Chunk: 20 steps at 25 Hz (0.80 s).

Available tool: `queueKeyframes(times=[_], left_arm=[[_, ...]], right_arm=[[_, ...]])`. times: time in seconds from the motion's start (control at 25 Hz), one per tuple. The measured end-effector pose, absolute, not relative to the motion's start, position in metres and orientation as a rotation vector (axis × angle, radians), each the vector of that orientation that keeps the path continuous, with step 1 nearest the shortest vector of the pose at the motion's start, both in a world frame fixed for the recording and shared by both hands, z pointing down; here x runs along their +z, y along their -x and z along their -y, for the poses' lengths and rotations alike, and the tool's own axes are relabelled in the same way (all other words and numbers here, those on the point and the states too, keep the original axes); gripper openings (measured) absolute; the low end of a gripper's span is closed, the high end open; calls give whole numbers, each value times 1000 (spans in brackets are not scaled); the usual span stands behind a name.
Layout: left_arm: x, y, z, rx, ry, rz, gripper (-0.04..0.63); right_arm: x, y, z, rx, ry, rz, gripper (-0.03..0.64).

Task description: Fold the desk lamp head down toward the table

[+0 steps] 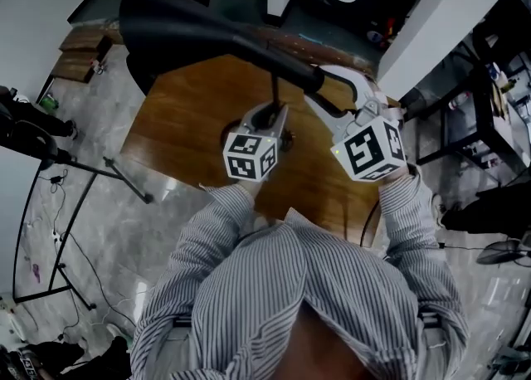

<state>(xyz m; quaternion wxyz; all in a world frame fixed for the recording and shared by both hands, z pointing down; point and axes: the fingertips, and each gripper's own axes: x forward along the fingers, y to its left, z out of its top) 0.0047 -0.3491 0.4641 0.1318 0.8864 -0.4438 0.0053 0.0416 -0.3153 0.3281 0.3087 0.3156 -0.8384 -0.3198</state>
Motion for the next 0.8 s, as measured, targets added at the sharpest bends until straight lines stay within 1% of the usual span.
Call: queueKeyframes(times=[0.48,0.8], left_arm=[[464,-4,350,13,-2562,1293,67],[463,-5,352,16,-2557,1297,67]], right_arm=[[296,-56,312,-1025,-685,1948,190],[264,-56,312,-1147,-503,1712,190]])
